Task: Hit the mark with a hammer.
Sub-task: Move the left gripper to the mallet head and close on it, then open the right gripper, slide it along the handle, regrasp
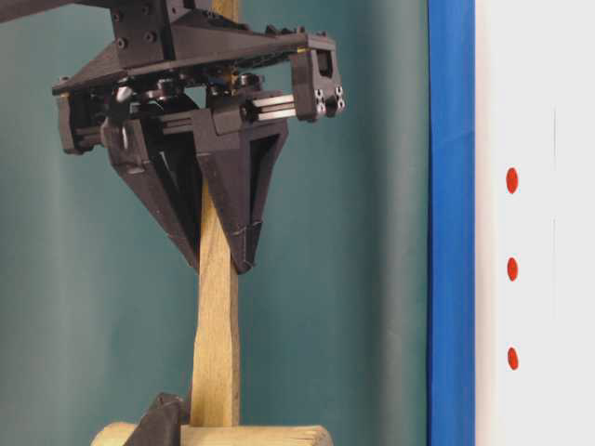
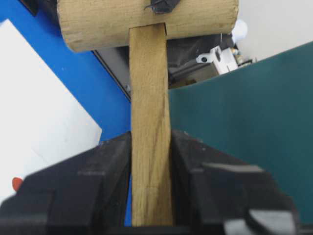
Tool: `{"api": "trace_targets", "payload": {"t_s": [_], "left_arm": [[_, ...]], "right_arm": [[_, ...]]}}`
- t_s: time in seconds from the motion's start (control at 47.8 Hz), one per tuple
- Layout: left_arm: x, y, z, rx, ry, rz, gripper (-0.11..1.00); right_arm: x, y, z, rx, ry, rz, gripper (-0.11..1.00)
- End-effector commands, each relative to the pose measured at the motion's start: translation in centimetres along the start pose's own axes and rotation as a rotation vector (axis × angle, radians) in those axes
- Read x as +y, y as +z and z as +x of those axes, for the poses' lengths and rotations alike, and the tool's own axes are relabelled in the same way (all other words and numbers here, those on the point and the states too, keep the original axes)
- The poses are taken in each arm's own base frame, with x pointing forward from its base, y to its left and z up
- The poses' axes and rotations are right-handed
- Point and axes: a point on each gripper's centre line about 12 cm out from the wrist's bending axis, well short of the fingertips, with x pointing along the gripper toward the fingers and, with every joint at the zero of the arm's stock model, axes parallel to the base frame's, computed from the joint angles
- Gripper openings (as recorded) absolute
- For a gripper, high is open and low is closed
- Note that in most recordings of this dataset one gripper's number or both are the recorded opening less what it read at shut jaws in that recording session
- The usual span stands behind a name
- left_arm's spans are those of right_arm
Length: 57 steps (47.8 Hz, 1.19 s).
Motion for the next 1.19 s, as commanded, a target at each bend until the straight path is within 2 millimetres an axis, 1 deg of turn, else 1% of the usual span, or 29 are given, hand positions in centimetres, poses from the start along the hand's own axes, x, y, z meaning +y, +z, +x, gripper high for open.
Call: {"api": "trace_targets", "payload": {"t_s": [0.0,0.084,0.167,0.23,0.397,0.439,0.481,0.648,0.711,0.795,0.836,0.92,1.025,1.171], "left_arm": [[-0.3,1.0,0.1,-0.027,-0.010,0.001,0.43],[-0.3,1.0,0.1,-0.029,-0.010,0.002,0.43],[-0.3,0.9,-0.1,-0.028,-0.008,0.003,0.43],[-0.3,0.9,-0.2,-0.029,-0.011,0.004,0.43],[-0.3,0.9,-0.4,-0.034,-0.010,0.007,0.43],[-0.3,1.0,-0.5,-0.035,-0.012,0.009,0.43],[-0.3,1.0,-0.5,-0.035,-0.011,0.012,0.43],[-0.3,0.9,-0.5,-0.030,-0.012,0.037,0.43],[-0.3,0.8,-0.5,-0.018,-0.008,0.075,0.43],[-0.2,0.6,-0.5,0.005,-0.002,0.141,0.43],[-0.2,0.4,-0.4,0.023,0.001,0.183,0.43],[-0.1,0.2,-0.4,0.045,0.004,0.238,0.43],[-0.3,0.2,-0.4,0.047,-0.001,0.280,0.43],[-0.3,0.3,-0.4,0.044,-0.003,0.299,0.43]], "right_arm": [[-2.2,1.8,0.2,-0.048,-0.063,0.023,0.10],[-2.2,1.8,0.2,-0.045,-0.053,0.025,0.12],[-2.2,1.8,0.3,-0.041,-0.049,0.026,0.24],[-2.1,1.7,0.3,-0.039,-0.045,0.026,0.38],[-2.0,1.7,0.2,-0.037,-0.043,0.019,0.85],[-2.1,1.8,0.1,-0.041,-0.044,0.018,0.93],[-2.1,1.8,0.0,-0.040,-0.045,0.020,0.98],[-2.0,1.6,-0.5,-0.032,-0.026,0.032,0.96],[-1.9,1.7,-0.5,-0.019,-0.008,0.071,0.96],[-1.9,1.6,-0.6,0.025,0.019,0.191,0.96],[-2.2,1.7,-0.6,0.055,0.036,0.291,0.97],[-2.5,2.0,-0.7,0.095,0.066,0.427,0.96],[-2.7,2.1,-0.8,0.135,0.118,0.530,0.96],[-2.4,1.6,-0.8,0.198,0.167,0.657,0.96]]}}
